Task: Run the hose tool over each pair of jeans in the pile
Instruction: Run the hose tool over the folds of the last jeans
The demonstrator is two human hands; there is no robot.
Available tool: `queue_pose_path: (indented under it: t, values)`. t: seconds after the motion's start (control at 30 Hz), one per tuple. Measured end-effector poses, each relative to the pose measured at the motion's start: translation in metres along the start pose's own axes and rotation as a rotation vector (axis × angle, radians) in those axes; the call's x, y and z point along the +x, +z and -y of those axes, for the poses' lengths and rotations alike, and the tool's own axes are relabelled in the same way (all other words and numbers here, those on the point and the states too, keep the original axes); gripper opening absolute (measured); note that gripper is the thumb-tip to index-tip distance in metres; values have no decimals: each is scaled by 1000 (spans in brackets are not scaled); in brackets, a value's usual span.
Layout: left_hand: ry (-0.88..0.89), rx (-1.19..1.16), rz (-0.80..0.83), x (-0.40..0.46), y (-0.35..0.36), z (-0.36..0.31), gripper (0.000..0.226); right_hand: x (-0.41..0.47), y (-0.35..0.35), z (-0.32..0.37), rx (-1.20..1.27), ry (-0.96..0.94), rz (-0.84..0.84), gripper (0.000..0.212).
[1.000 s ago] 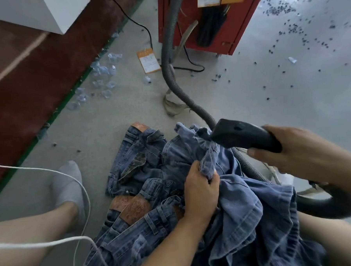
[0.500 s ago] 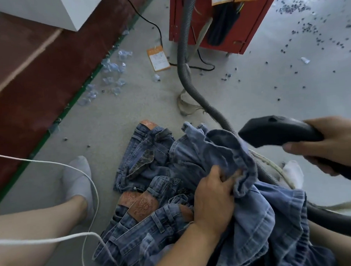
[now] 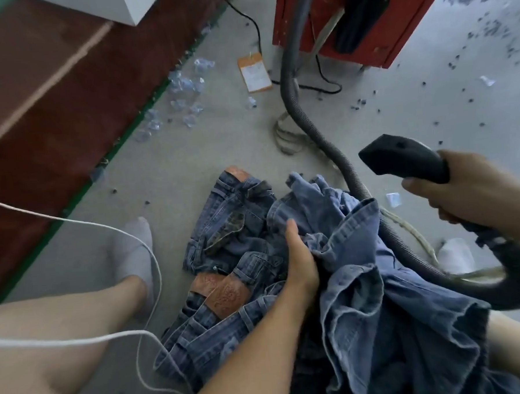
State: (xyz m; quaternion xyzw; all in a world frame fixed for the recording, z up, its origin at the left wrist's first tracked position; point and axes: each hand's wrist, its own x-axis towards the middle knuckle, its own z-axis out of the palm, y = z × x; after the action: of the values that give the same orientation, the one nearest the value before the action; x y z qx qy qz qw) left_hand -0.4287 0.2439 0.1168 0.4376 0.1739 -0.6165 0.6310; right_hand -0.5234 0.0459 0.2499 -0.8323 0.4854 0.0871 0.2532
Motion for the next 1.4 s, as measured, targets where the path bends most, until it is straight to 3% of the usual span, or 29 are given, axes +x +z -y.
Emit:
queue_pose_path:
  t: [0.07,0.13,0.2,0.27,0.33,0.4,0.53,0.63,0.73,0.83,0.93,1.17,1.3,1.4]
  values:
    - [-78,301,-158,18,-3,-6,63,4,15,11,-104,-73,45,22]
    - [-163,501,-215,35,-11,0,62,7,30,19,-226,-113,99,22]
    - [-218,593,-167,41,-16,-1,76,8,41,23,-296,-130,131,23]
    - [-227,751,-221,49,-10,-5,102,10,47,22,-324,-124,137,23]
    - [-108,802,-258,69,0,-5,121,12,50,17,-324,-112,110,22]
    - [53,652,-247,80,-1,1,124,13,52,10,-335,-107,77,24]
    - [4,257,-337,89,3,0,89,17,52,2,-390,-102,103,25]
    - [-71,382,-293,97,-1,-3,56,18,49,2,-373,-109,86,26]
    - [73,540,-356,97,7,-5,27,14,42,3,-354,-117,69,27]
    - [281,824,-418,86,21,-6,29,9,34,7,-326,-126,73,25]
    - [476,838,-263,73,29,-7,38,1,23,9,-309,-142,113,22]
    - [723,963,-195,53,38,3,44,-26,1,15,-164,-174,280,15]
    - [821,1000,-163,40,38,8,36,-20,6,24,-148,-154,81,17]
    - [881,1084,-160,33,30,6,51,-30,-17,7,44,-91,-54,18]
